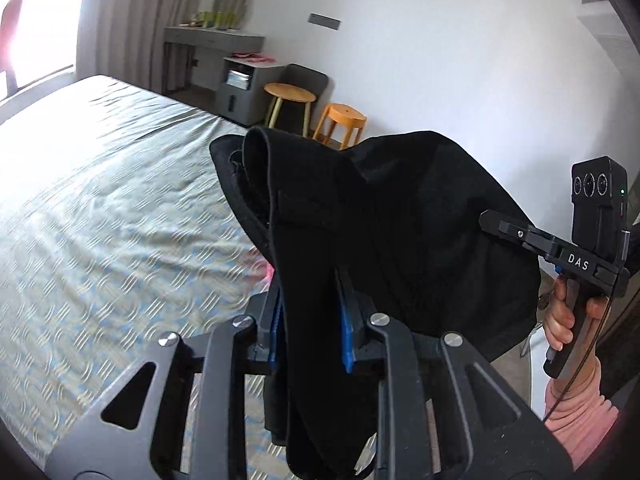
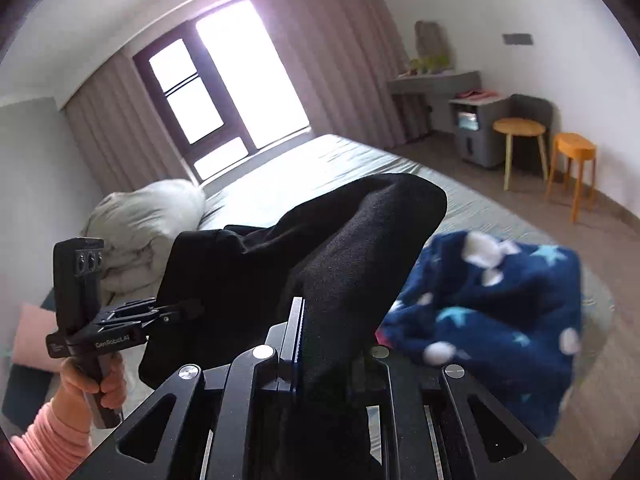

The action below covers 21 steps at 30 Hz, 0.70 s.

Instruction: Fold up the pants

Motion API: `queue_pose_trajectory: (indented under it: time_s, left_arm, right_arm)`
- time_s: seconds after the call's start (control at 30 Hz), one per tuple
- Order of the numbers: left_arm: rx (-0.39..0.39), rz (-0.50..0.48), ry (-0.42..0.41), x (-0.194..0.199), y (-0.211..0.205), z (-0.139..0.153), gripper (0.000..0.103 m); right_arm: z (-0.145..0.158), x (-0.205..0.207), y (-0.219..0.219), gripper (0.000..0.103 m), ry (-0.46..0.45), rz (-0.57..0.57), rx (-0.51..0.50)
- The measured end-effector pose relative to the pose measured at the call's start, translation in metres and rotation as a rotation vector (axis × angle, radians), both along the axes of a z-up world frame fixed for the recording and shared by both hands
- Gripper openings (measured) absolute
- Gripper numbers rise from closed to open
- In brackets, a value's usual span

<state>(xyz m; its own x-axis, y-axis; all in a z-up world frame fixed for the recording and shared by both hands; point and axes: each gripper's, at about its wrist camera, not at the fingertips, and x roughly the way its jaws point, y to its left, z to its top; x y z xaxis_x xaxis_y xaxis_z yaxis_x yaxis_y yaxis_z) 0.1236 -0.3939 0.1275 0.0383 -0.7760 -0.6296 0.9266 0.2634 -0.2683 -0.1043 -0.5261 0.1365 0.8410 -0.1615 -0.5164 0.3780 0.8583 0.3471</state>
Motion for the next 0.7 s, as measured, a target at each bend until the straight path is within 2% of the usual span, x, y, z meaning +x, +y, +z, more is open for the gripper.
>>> queue_pose_trajectory:
  time_s: [0.1,0.17,0.23,0.27,0.3,0.33,0.37,0.4,0.43,0.5,0.57,0.7]
  left_arm:
    - [0.029,-0.04,0.002,-0.005,-0.076,-0.005,0.025]
    - [0.074,-0.035,0.009,-0.003,-0.117,-0.028,0.031]
    - [0.2,0.012,-0.008,0.004,-0.156,-0.073,0.039]
    - [0.292,0.033,0.0,0.006,-0.17,-0.102,0.046]
    - [0.349,0.061,0.003,0.008,-0.177,-0.127,0.051]
    - [0.318,0.081,0.003,0.007,-0.175,-0.137,0.063]
    - [0.288,0.088,-0.028,0.0,-0.167,-0.14,0.068]
    - [0.284,0.077,-0.058,-0.006,-0.165,-0.139,0.068]
    - [0.285,0.062,-0.091,-0.009,-0.165,-0.139,0.069]
    - [0.301,0.042,-0.13,-0.011,-0.168,-0.135,0.071]
    - [0.311,0.044,-0.135,-0.009,-0.175,-0.132,0.071]
    - [0.293,0.064,-0.147,-0.014,-0.173,-0.121,0.071]
  right_arm:
    - [0.003,-0.019,-0.047,0.014,0.009,-0.123,-0.007]
    - [-0.005,-0.022,-0.076,0.016,0.026,-0.19,-0.006]
    - [-0.032,-0.018,-0.11,0.018,0.066,-0.246,0.022]
    - [-0.053,-0.014,-0.128,0.022,0.115,-0.285,0.053]
    - [-0.081,-0.01,-0.146,0.027,0.198,-0.334,0.083]
    - [-0.109,-0.007,-0.159,0.037,0.288,-0.38,0.116]
    - [-0.135,-0.003,-0.168,0.046,0.355,-0.409,0.14]
    - [-0.155,-0.007,-0.17,0.047,0.353,-0.418,0.141]
    - [-0.165,-0.015,-0.167,0.052,0.304,-0.428,0.117]
    - [-0.168,-0.025,-0.164,0.057,0.265,-0.43,0.102]
    - [-0.169,-0.03,-0.167,0.07,0.259,-0.44,0.135]
    - [-0.165,-0.042,-0.176,0.073,0.229,-0.474,0.249]
